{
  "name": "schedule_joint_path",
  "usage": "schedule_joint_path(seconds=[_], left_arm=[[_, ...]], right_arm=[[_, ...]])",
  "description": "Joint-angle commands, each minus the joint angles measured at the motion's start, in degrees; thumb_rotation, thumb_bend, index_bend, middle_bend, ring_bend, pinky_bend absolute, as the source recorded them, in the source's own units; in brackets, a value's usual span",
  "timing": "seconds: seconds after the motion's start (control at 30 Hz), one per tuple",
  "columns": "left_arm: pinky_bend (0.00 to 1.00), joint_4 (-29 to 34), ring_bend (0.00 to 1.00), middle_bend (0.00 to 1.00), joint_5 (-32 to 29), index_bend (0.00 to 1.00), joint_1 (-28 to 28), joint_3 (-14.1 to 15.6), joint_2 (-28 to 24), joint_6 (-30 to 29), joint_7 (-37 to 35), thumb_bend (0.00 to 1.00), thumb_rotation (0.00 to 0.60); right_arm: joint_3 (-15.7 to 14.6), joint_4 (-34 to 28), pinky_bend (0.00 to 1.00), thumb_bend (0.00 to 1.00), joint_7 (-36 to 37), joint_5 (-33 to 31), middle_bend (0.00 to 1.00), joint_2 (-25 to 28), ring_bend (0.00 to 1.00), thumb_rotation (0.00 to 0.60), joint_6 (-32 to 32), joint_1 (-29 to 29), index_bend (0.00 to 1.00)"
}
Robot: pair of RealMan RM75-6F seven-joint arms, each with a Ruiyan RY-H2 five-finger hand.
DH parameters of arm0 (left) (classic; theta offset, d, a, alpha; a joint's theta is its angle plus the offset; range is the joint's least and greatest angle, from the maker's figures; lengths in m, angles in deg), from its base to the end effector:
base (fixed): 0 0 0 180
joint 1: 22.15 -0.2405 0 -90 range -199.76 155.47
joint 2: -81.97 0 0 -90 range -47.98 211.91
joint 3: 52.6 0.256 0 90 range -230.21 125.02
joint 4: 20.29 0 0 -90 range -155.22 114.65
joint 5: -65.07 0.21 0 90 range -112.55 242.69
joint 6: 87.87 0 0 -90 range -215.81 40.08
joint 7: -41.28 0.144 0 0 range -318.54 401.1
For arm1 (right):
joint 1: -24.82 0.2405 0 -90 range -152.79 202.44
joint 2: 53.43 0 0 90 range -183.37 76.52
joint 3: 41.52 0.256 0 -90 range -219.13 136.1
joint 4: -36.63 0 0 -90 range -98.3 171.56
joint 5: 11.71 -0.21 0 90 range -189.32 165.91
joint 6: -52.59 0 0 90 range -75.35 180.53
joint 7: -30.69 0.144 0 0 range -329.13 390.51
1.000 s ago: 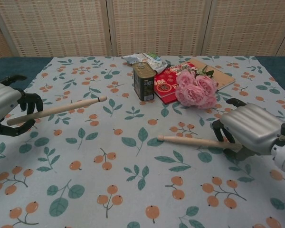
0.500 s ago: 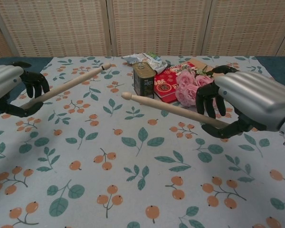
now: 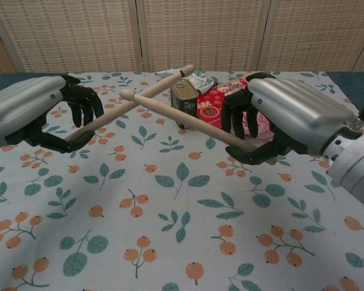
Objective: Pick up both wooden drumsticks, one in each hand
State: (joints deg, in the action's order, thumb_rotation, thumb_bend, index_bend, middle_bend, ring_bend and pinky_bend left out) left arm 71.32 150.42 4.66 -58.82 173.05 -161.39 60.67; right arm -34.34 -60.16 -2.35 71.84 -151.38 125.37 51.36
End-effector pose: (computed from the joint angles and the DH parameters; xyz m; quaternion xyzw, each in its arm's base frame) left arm -0.1542 0.2617 0.0010 -0.6941 -0.3303 -0.4782 0.4247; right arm -0.1103 -0.2420 -0.0243 0.7036 -0.3190 0.4740 0.4225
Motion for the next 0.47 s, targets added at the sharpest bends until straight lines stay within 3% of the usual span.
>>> schedule_joint_path(seconds=[0.03,0.47], left_arm=[[0.10,0.77,0.48,0.86,0.54,0.84,-0.14,1.08,1.57,-0.35,1.62,0.57,0.600],[0.10,0.50,0.49,0.86,1.77,0.84,-0.27,2.39,3.67,-0.51,3.81,0.57,0.600]], right_arm=[[0.52,0.04,0.00,0.30,-0.50,-0.58,0.86,-0.32,0.57,0.600,-0.10,0.27,0.96],[1.11,0.14,0.00,0.29,-1.15,-2.34,0.86,-0.32,0.57,0.600,0.12,0.44,0.96]])
